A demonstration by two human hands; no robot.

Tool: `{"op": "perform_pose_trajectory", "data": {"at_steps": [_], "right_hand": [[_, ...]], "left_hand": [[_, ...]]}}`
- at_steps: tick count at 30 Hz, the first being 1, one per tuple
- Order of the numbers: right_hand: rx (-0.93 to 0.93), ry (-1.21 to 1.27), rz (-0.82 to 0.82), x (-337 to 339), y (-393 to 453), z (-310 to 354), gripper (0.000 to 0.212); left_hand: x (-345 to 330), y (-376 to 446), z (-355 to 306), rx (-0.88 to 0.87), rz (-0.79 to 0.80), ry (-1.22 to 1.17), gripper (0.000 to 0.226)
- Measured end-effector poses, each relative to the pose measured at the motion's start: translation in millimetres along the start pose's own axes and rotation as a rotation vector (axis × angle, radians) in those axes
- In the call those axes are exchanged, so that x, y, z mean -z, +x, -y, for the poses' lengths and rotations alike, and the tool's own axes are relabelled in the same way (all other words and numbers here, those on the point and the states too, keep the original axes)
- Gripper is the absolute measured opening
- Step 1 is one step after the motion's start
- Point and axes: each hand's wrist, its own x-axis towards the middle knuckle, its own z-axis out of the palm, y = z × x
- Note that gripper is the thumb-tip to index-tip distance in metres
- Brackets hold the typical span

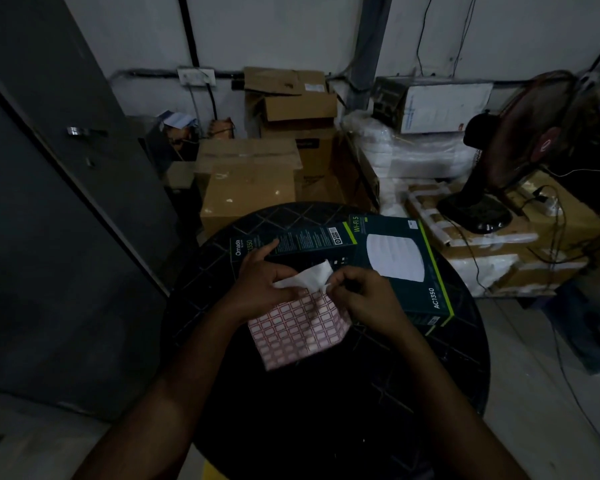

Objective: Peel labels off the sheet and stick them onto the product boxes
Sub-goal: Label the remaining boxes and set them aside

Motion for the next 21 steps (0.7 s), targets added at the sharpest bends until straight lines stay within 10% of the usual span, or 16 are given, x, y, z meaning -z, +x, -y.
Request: {"op": "perform_pose_trajectory", "data": {"at_steps": [10, 21], "right_hand": [[-0.146, 0.448, 0.187, 1, -5, -21, 0.008], [-0.569, 0.429, -0.019, -33, -15, -121, 0.006]], "left_hand": [[-5, 7, 16, 0.02, 0.029, 0.035, 0.029], [-13, 11, 26, -0.163, -0.09, -0.026, 0.057]]}}
